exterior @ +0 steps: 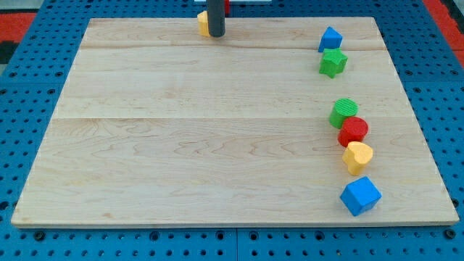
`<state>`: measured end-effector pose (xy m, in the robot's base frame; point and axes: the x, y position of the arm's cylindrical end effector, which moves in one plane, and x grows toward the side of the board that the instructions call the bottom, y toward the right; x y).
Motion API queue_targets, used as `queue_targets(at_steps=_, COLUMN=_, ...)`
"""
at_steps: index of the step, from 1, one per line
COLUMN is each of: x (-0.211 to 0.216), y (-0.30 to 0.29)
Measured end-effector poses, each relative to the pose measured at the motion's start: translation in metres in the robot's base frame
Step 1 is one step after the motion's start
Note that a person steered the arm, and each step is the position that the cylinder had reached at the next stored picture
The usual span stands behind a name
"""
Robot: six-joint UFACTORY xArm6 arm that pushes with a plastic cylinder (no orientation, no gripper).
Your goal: Move green circle to the center right
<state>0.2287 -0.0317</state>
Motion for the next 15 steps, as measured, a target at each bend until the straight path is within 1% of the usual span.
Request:
queue_targets(at_steps=3, x=0.006, y=0.008)
queue_targets(at_steps=4, x=0.015, y=0.024)
queue_targets(at_steps=5, x=0.046, y=0.059)
queue_targets(at_steps=6, x=0.092, y=0.055)
queue_targets(at_steps=7, x=0.159, y=0.050)
queue_targets(at_steps=8, x=0.218, y=0.079)
queue_targets(at_steps=9, x=0.249, y=0.137)
queue_targets(at_steps=10, x=0.243, y=0.174)
queue_targets(at_steps=12, x=0.214, y=0.216)
queue_targets(at_steps=13, x=0.211, y=0.214)
queue_targets(at_steps=14, x=0.209, y=0.193)
queue_targets(at_steps=15, x=0.197, y=0.202)
